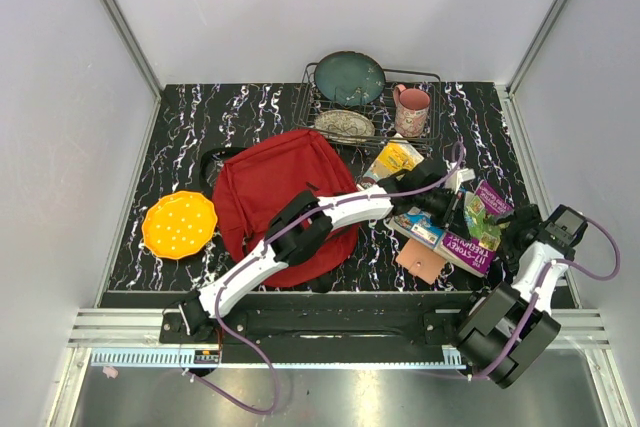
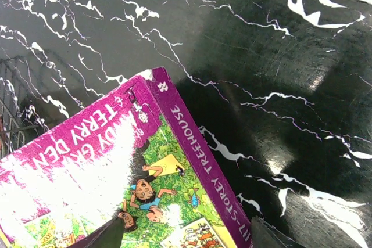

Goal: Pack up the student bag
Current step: Pick up the book at the corner of the board, then place the book at the center of the board.

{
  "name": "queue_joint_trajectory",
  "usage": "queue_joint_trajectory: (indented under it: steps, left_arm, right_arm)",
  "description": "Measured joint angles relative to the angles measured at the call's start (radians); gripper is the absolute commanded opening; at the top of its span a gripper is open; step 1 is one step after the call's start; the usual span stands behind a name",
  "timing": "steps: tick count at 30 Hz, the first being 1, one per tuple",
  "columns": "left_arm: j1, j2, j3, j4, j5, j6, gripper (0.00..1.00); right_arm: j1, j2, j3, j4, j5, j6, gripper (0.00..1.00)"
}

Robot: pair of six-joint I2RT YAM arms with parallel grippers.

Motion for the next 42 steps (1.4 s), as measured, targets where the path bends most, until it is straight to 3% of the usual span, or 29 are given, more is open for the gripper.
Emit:
queue_joint_trajectory:
  steps: [4, 10, 17, 24, 28, 36, 42]
  left_arm:
    - [0.002, 0.0, -0.017, 0.021, 0.011, -0.006, 0.0]
    - [0.007, -0.02, -0.081, 0.017, -0.011, 0.029, 0.0]
    - [0.016, -0.196, -0.312, 0.084, 0.042, 0.016, 0.0]
    - [0.061, -0.34, -0.332, 0.132, 0.091, -0.033, 0.0]
    - [0.07, -0.404, -0.333, 0.075, 0.066, -0.004, 0.0]
    - [0.142, -0.686, -0.397, -0.097, -0.069, 0.142, 0.0]
    - [0.178, -0.838, -0.407, -0.196, -0.193, 0.239, 0.0]
  right_arm:
    - [-0.001, -0.006, 0.0, -0.01, 0.002, -0.001, 0.85]
    - [-0.001, -0.074, 0.0, -0.051, 0.0, 0.017, 0.94]
    - [0.008, -0.13, 0.023, -0.079, 0.025, 0.063, 0.98]
    - [0.015, -0.168, 0.055, -0.067, 0.029, 0.117, 0.99]
    - [0.015, -0.173, 0.058, -0.05, -0.007, 0.126, 0.98]
    - [0.013, -0.165, -0.082, 0.15, -0.316, 0.284, 0.97]
    - [0.023, -0.187, -0.048, 0.233, -0.458, 0.354, 0.97]
